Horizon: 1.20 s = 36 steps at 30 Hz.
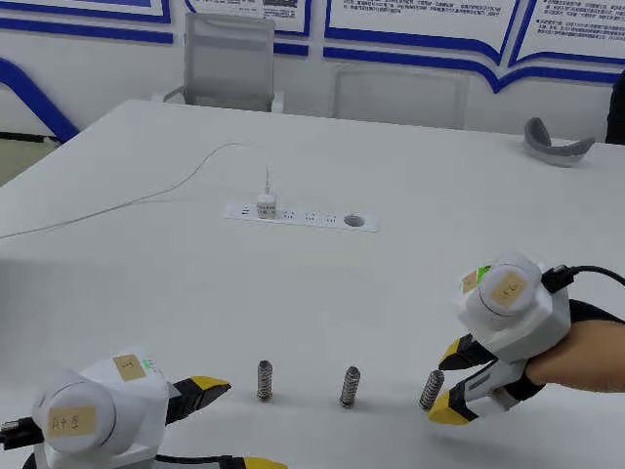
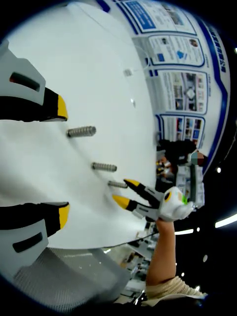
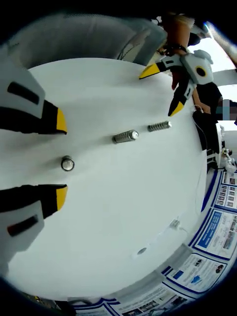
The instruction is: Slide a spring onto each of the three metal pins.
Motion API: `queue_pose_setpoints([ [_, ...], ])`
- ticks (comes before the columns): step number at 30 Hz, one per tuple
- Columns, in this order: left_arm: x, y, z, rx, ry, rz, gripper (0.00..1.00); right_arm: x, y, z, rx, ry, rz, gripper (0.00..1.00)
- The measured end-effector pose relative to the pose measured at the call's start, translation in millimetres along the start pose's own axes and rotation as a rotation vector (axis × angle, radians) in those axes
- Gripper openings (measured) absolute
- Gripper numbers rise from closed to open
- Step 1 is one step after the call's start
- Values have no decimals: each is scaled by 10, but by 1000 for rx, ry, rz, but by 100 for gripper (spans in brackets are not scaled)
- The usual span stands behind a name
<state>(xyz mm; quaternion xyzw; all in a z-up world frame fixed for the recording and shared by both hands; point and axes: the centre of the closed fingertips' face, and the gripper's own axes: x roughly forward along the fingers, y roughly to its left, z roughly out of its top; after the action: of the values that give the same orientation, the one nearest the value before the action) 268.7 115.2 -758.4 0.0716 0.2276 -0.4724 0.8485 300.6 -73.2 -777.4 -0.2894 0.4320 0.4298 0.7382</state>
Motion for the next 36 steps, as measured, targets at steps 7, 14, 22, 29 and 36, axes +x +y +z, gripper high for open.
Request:
queue_pose_setpoints([
  [7,-15,7,4,-2,0,4,67,-25,40,-9,25,-49,-4,48],
  [14,-25,-8,3,-3,1,5,68,-59,90,-13,56,-107,-10,52],
  [22,-35,-11,1,-3,0,7,68,-100,130,-11,78,-162,-24,56],
  [29,-34,5,-4,-9,-1,10,69,-134,169,19,77,-214,-36,59],
  [36,-32,13,-17,-16,-2,11,69,-176,178,37,98,-272,-47,60],
])
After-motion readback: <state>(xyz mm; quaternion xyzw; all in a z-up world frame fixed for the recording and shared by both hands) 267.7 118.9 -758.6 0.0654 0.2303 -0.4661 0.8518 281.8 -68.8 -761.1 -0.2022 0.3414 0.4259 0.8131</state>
